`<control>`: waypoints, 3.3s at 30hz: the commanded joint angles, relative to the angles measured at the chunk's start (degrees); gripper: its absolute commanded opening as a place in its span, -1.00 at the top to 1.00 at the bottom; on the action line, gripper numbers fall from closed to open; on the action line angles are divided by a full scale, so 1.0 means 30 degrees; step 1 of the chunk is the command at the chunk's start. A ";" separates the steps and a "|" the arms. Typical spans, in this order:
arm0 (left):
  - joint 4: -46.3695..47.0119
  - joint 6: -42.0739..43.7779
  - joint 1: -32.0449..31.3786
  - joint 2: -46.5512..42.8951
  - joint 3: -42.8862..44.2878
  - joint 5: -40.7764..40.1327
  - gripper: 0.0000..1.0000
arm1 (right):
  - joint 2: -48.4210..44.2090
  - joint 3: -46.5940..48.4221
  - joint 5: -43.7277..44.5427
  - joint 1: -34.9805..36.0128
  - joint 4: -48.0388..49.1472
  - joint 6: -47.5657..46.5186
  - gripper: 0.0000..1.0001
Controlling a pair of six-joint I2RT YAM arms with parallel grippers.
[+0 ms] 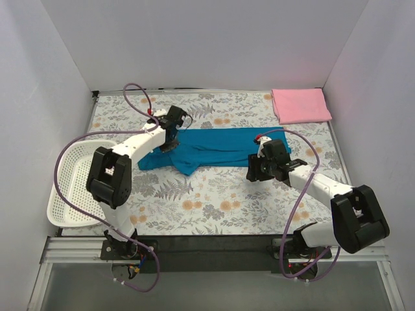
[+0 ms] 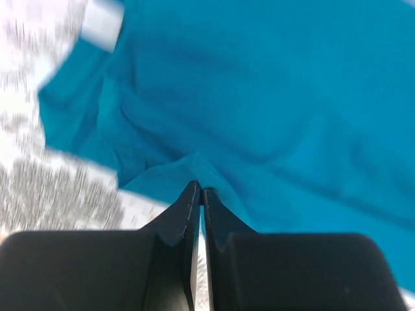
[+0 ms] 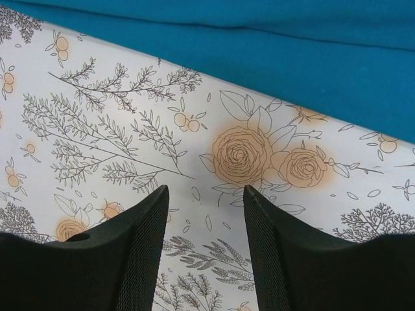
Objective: Fold and stack the t-shirts
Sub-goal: Fold the tshirt
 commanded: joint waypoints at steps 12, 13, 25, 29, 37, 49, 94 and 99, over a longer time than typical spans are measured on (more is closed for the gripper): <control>0.1341 0.2969 0.1795 0.5991 0.8946 0.0211 1.00 | 0.1309 0.1777 -0.1008 0.0276 0.0909 -0.0850 -0.10; 0.1370 0.2968 0.1824 0.6167 0.9123 0.0242 1.00 | 0.1426 0.1894 -0.1066 0.0305 0.0967 -0.0879 -0.10; 0.2659 0.2909 0.2147 0.6990 0.9828 0.1060 0.79 | 0.2452 0.2979 0.1010 0.0014 0.0997 -0.0792 -0.09; 0.2368 0.2354 0.2176 0.6290 0.9302 0.0275 0.32 | 0.2277 0.2804 0.1482 -0.1128 0.0997 -0.0325 -0.09; 0.4205 0.1037 0.3024 0.0522 0.2525 0.1059 -0.37 | 0.1515 0.1430 0.0548 -0.5868 0.1376 0.1843 -0.12; 0.6528 0.0829 0.5808 -0.4322 -0.5318 0.3436 0.20 | 0.2157 -0.0448 -0.5020 -1.0445 0.6269 0.4421 0.09; 0.5176 0.1766 0.5926 -1.0182 -1.0211 0.8093 0.09 | -0.1683 -0.1532 -0.2095 -0.4913 0.2929 0.4795 -0.08; 0.6671 0.2440 0.5633 -0.9594 -1.0883 0.8034 -0.18 | -0.1385 -0.2879 -0.1157 -0.4033 0.5680 0.8080 -0.25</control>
